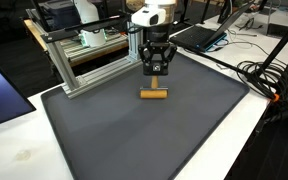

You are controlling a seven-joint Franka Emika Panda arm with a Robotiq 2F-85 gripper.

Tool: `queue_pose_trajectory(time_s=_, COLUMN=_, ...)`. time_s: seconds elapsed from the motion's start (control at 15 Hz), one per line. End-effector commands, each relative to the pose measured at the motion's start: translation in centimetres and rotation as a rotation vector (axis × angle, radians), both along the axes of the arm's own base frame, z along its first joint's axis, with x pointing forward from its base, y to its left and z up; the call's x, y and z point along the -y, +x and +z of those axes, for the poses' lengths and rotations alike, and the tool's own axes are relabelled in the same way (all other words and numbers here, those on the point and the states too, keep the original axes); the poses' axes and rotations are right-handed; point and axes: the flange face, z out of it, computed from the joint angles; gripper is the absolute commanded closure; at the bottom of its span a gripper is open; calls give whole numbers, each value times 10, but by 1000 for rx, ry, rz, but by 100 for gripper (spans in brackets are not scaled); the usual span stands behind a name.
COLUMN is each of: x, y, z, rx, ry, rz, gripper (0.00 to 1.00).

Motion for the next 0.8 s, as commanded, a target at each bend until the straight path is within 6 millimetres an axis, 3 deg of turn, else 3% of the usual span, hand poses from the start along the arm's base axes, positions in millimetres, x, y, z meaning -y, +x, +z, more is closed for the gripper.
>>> queue_pose_trajectory(time_s=0.0, x=1, y=7, z=-29, rx=-35, ry=-5, rz=6, gripper=78)
queue_pose_trajectory(time_s=0.33, x=4, y=11, z=-25, rx=-29, ry=-26, rz=0, gripper=78)
queue_pose_trajectory(time_s=0.73, x=19, y=9, z=-2, rx=29, ry=-61, rz=-33, gripper=78)
